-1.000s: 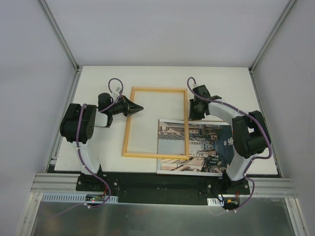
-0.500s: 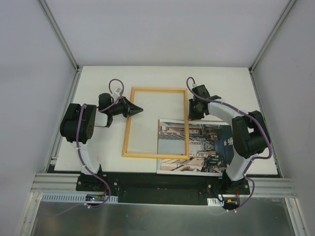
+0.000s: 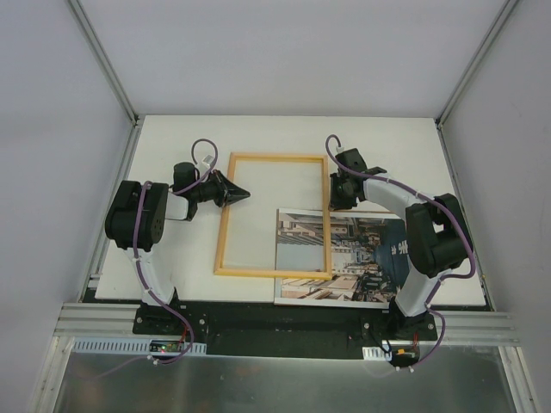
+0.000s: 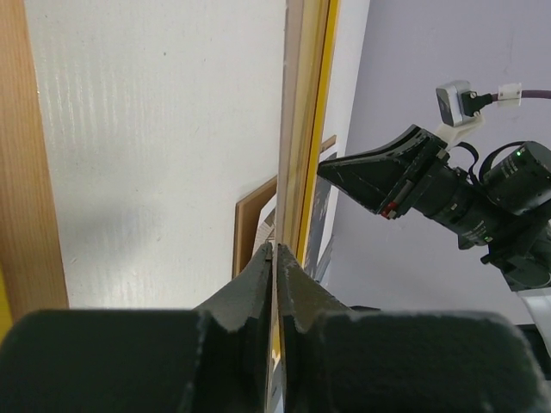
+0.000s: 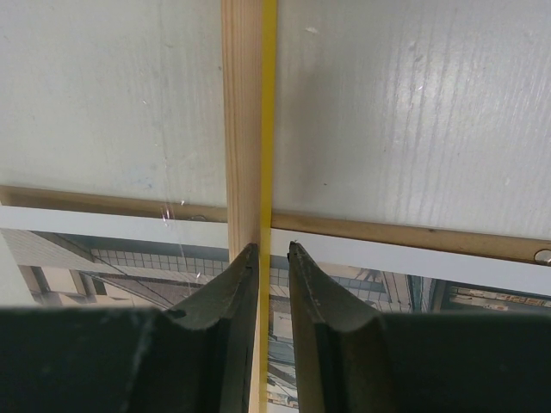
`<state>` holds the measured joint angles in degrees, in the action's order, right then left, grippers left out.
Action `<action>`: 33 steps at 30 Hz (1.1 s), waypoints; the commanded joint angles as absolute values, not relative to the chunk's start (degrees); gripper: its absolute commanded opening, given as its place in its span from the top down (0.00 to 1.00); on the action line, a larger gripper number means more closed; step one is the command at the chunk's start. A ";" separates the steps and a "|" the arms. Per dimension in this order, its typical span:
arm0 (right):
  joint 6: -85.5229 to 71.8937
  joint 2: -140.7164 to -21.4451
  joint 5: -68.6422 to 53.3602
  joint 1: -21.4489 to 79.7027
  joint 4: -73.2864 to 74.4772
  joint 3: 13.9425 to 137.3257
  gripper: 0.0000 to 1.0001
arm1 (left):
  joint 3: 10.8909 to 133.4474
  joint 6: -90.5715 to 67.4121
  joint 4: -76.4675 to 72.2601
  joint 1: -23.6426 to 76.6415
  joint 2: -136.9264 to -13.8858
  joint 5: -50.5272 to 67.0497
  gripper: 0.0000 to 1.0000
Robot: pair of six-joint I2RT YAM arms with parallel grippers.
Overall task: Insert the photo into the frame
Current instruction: Place the glass panel in the frame body.
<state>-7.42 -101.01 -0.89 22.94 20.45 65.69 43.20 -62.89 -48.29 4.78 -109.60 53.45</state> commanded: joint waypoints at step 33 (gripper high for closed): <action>-6.68 -97.30 -0.35 23.55 21.62 66.71 0.77 | 49.66 -45.88 -22.77 4.31 -102.13 48.08 0.56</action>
